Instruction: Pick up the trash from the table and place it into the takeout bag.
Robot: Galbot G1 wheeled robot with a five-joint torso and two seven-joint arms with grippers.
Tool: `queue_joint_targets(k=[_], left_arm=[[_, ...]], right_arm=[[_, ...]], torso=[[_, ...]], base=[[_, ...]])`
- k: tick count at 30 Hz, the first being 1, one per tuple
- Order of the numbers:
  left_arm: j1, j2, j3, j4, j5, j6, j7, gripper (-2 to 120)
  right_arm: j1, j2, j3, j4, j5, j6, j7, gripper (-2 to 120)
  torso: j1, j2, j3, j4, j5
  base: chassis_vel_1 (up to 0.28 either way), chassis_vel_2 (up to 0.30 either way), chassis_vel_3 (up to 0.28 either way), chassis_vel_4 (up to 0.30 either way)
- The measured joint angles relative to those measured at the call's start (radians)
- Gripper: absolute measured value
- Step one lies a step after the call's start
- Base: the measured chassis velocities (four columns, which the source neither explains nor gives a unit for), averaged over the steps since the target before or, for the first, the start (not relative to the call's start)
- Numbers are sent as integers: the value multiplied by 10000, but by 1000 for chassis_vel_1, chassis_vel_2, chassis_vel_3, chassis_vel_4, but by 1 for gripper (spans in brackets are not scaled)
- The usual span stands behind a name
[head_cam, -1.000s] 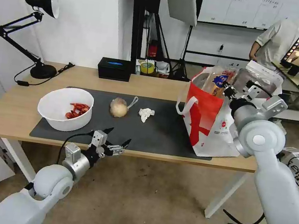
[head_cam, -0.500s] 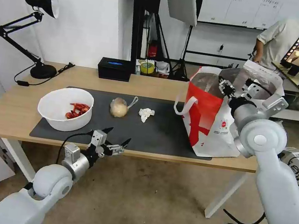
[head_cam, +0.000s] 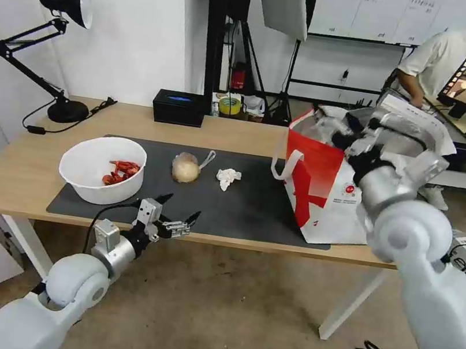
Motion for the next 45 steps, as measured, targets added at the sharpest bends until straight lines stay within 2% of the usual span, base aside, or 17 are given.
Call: queue_joint_targets(k=[3, 6, 12, 13, 21, 26, 36, 45], left_arm=[[6, -21, -45, 1, -4, -54, 1, 100], [17, -33, -96, 2, -3, -102, 13, 100], [339, -24, -379, -36, 12, -193, 31, 100], [705, -40, -654, -56, 87, -352, 99, 100], [1466, -80, -1387, -123, 221, -706, 330, 100], [2013, -229, -1718, -201, 435, -1033, 344, 100], [2727, -339, -1902, -149, 732, -1438, 539, 100], [3361, -617, -2177, 75, 1309, -2031, 548, 100]], right_arm=[[-620, -250, 153, 403, -440, 72, -454, 100], [-2100, -539, 649, 1001, -1218, 215, -1005, 100], [-2957, -496, 716, 1211, -1736, 325, -1180, 100], [-3681, -307, 757, 1267, -2322, 508, -1236, 100], [-5516, 298, 1051, 1262, -3578, 1183, -1480, 100], [-6982, 994, 1176, 1010, -4485, 1980, -1571, 100], [-7958, 2001, 1140, 564, -5075, 2796, -1523, 100], [-8090, 2283, 878, 39, -5254, 3657, -1523, 100]], torso=[[0, 0, 0, 3, 1], [0, 1, -1, -2, -1], [-1, 0, -1, -2, 2], [0, 0, -1, 6, 1], [-1, 0, -1, 3, 1], [-2, 1, 0, 1, 1], [0, 1, 0, 2, 0], [-1, 0, 0, 3, 0]], base=[[0, 0, 0, 0], [0, 0, 0, 0], [0, 0, 0, 0], [0, 0, 0, 0], [0, 0, 0, 0], [0, 0, 0, 0], [0, 0, 0, 0], [0, 0, 0, 0]])
